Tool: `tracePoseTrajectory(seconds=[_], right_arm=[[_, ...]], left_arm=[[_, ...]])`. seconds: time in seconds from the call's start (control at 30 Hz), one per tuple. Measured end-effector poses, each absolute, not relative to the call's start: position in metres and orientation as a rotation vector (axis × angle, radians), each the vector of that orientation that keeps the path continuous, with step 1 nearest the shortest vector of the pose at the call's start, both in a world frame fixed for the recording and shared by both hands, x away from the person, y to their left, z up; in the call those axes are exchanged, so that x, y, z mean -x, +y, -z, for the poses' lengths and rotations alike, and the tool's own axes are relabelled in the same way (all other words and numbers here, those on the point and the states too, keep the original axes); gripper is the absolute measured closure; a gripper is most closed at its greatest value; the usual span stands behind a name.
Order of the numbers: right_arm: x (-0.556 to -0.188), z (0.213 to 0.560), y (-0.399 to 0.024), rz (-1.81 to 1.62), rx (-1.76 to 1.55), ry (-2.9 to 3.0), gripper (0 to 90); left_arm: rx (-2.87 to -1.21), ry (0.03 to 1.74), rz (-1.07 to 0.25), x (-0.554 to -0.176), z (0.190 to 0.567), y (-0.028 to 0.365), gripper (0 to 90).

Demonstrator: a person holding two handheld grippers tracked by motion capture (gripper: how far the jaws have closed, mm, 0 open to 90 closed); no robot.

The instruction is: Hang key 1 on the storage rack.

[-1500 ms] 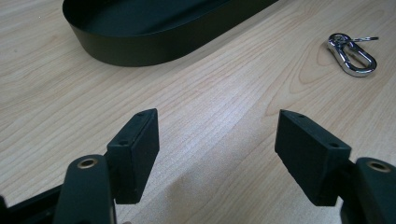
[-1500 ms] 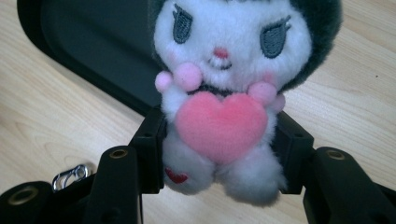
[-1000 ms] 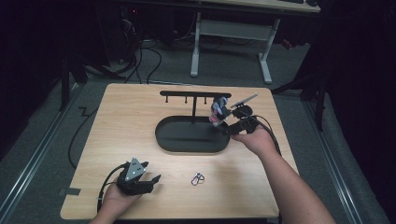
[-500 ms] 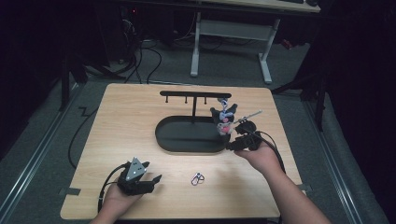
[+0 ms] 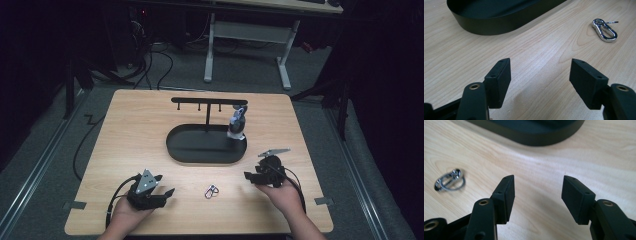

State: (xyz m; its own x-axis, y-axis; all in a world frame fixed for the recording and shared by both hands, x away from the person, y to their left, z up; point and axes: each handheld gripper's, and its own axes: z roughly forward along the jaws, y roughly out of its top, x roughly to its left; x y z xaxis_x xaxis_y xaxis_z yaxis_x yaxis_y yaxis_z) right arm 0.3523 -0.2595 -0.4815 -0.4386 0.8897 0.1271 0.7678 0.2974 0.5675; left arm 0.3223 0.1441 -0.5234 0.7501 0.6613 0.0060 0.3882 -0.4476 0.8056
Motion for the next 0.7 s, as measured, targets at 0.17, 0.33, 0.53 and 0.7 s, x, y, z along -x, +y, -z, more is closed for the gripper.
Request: tracePoseTrajectory(seconds=[0.17,0.33,0.53,0.7], right_arm=[[-0.327,0.503,-0.264,-0.929,-1.482,2.291,44.0],[-0.307,0.514,-0.259,-1.026,-1.439,2.203,44.6],[-0.297,0.512,-0.244,-1.057,-1.304,2.232,47.5],[-0.298,0.51,-0.218,-1.112,-1.198,2.319,60.8]], left_arm=[[-2.104,0.777,-0.407,-0.322,0.524,0.142,34.5],[-2.107,0.779,-0.391,-0.323,0.524,0.141,35.3],[-2.094,0.787,-0.397,-0.323,0.522,0.142,35.5],[-2.086,0.815,-0.418,-0.316,0.522,0.151,35.4]])
